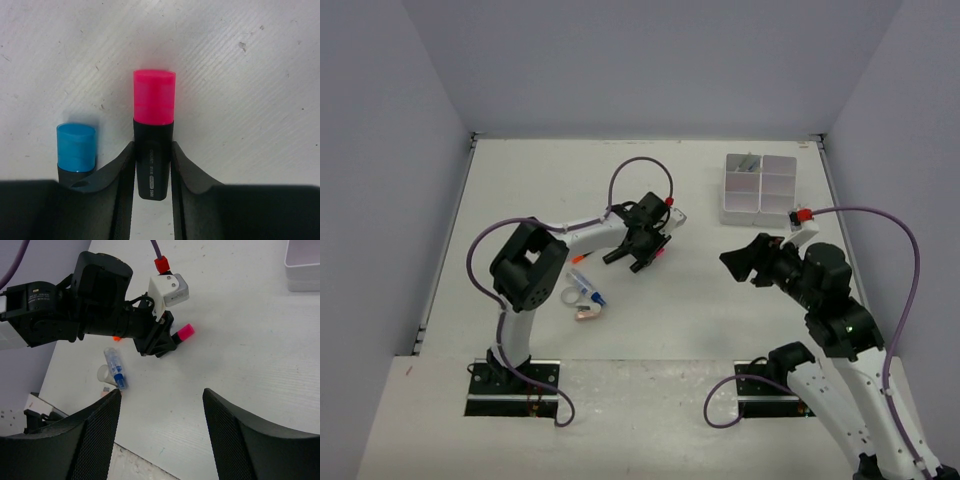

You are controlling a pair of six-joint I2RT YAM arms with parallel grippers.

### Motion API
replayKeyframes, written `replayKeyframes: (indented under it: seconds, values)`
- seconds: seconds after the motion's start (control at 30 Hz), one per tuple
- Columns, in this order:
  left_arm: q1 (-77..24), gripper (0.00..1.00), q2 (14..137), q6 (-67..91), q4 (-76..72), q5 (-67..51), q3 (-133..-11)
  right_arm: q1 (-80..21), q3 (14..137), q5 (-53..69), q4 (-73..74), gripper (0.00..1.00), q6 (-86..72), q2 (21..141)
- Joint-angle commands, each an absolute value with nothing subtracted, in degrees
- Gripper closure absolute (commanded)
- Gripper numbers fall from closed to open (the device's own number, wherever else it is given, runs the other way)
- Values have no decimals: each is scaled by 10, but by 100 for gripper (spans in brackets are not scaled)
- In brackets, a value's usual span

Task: Sort the stationery into containers
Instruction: Pick up the pen from the center of the board.

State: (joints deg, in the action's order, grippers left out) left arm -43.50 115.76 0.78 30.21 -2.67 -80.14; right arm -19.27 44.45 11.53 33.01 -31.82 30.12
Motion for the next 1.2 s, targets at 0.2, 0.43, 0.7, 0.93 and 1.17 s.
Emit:
replayKeyframes:
  seconds: [0.2,0.43,0.7,0.93,1.17]
  values:
    - [-485,100,998,101,210,-38,-665,-192,393,235,192,33,-363,372]
    - [-595,100,836,154,-23,-7,-538,-201,415,230,160,43,-392,476]
    - [-626,100,818,163,-110,-22,-527,-236,424,145,210,52,-397,499]
    - [-626,100,829,157,-113,-9,-546,-239,407,164,218,56,-391,461]
    - [-626,100,823,157,-109,11,-555,-239,413,162,227,100,-388,463]
